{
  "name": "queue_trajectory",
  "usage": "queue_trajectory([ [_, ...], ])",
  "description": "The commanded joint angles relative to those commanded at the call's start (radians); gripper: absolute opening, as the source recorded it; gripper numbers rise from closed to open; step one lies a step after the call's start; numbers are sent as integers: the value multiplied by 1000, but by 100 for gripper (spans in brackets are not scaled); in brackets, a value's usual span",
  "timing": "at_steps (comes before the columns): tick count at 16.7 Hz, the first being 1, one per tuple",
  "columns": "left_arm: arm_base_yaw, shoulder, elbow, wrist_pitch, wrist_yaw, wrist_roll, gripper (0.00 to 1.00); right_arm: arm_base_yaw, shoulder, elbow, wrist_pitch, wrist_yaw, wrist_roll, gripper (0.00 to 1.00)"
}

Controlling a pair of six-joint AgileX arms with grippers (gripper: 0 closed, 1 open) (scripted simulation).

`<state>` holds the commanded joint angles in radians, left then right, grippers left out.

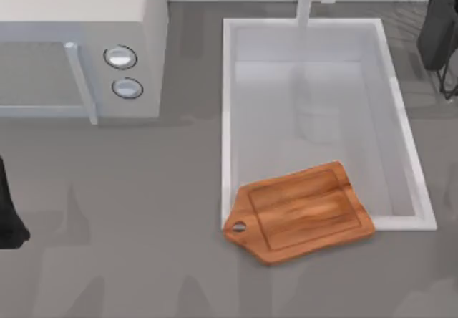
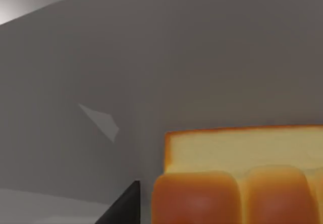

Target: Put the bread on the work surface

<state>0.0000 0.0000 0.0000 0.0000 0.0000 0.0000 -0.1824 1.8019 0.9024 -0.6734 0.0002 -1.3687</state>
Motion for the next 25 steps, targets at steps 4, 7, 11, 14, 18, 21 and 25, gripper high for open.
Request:
queue_trajectory([
  [4,0,0,0,0,0,0,100,4,-37,10,-45,0,21,0],
  [7,0,0,0,0,0,0,100,1,-48,35,-85,0,21,0],
  [11,0,0,0,0,0,0,100,0,-104,138,-269,0,15,0],
  [14,0,0,0,0,0,0,100,1,-161,223,-404,0,13,0],
  [18,0,0,0,0,0,0,100,1,-194,266,-457,0,15,0],
  [21,0,0,0,0,0,0,100,4,-188,265,-455,0,18,0],
  [25,0,0,0,0,0,0,100,116,-109,346,-466,0,83,0],
])
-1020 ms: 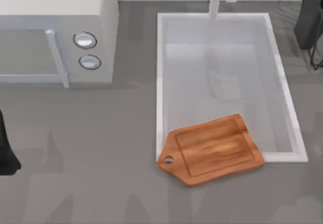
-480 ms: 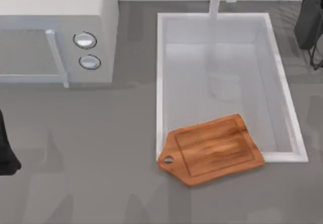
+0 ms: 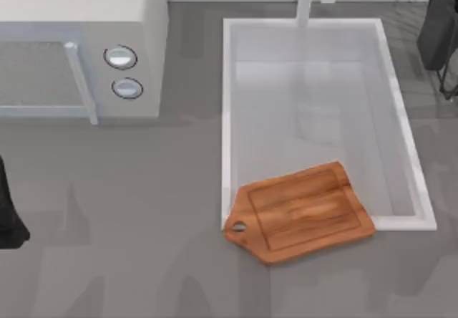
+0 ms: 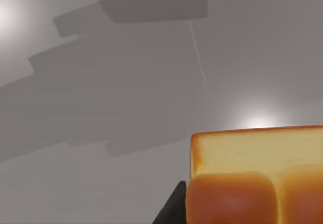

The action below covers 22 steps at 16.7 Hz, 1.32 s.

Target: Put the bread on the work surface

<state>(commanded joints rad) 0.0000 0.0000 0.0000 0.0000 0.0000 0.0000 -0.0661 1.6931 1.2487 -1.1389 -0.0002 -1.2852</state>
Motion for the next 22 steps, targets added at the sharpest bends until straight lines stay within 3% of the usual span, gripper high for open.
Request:
queue_trajectory([
  [8,0,0,0,0,0,0,100,554,290,290,-17,-7,322,0],
  [11,0,0,0,0,0,0,100,694,360,371,-10,-6,428,0],
  [22,0,0,0,0,0,0,100,735,387,376,19,-5,469,0],
])
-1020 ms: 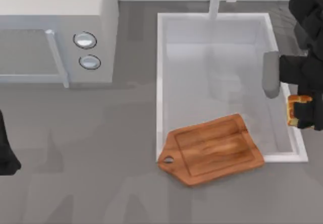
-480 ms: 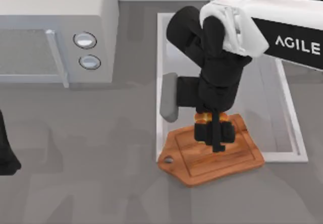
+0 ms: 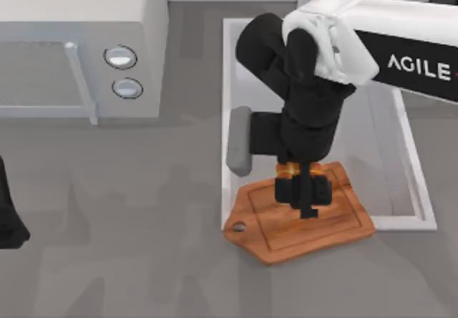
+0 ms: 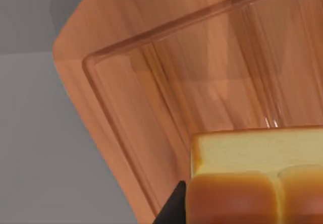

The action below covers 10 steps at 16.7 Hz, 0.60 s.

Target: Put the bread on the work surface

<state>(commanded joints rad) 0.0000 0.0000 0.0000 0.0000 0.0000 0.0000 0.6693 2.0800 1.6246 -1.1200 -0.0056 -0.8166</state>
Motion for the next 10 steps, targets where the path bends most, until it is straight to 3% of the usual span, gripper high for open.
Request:
queue_trajectory([
  [10,0,0,0,0,0,0,100,3,19,-73,120,0,2,0],
])
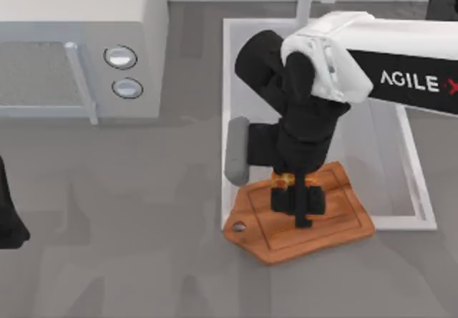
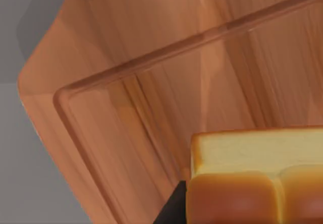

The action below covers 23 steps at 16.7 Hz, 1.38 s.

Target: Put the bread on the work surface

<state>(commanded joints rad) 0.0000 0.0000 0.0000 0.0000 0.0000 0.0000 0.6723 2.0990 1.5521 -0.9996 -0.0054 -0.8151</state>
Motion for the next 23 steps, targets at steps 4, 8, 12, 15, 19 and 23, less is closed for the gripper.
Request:
queue_trajectory([
  [4,0,0,0,0,0,0,100,1,20,-22,17,0,0,0],
  [8,0,0,0,0,0,0,100,1,20,-22,17,0,0,8],
  [12,0,0,0,0,0,0,100,1,20,-22,17,0,0,38],
  [15,0,0,0,0,0,0,100,1,20,-22,17,0,0,60],
  [19,0,0,0,0,0,0,100,1,20,-22,17,0,0,90],
  [23,0,0,0,0,0,0,100,1,20,-22,17,0,0,100],
])
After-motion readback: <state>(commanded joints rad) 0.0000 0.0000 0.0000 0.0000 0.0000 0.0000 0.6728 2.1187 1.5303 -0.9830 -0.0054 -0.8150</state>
